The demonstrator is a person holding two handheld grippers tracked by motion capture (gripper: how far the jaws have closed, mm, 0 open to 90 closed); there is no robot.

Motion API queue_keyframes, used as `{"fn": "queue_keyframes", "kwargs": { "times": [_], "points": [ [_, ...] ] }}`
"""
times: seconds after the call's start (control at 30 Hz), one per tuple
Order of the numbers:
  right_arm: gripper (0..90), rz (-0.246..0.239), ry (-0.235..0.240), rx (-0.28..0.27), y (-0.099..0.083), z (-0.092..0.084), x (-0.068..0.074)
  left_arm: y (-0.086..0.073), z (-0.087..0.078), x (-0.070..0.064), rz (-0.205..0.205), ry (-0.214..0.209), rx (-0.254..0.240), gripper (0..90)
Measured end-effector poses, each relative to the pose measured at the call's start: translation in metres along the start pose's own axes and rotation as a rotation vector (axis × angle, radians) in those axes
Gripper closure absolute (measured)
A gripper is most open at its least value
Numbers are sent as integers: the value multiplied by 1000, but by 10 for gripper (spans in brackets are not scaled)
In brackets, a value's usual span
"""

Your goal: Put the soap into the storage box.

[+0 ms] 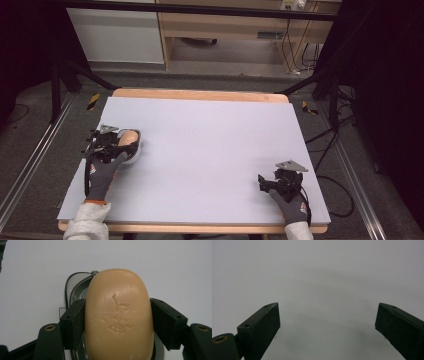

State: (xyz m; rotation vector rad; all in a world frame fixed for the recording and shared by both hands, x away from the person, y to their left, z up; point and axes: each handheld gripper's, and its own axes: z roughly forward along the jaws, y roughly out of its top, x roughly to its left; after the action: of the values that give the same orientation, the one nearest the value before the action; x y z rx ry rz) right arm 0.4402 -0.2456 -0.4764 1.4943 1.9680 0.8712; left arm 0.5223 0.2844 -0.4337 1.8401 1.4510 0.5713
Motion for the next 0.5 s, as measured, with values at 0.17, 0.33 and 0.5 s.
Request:
{"fn": "queue_keyframes", "kwargs": {
  "times": [0.17,0.33,0.5],
  "points": [
    [62,1,3,1,0,0,1,0,0,-1,6,5,-1,308],
    [62,2,2,1,0,0,1,0,1,-2,12,2,-1,298],
    [62,0,2,-1,0,0,1,0,1,-3,20,-1,2,272]
  ]
}}
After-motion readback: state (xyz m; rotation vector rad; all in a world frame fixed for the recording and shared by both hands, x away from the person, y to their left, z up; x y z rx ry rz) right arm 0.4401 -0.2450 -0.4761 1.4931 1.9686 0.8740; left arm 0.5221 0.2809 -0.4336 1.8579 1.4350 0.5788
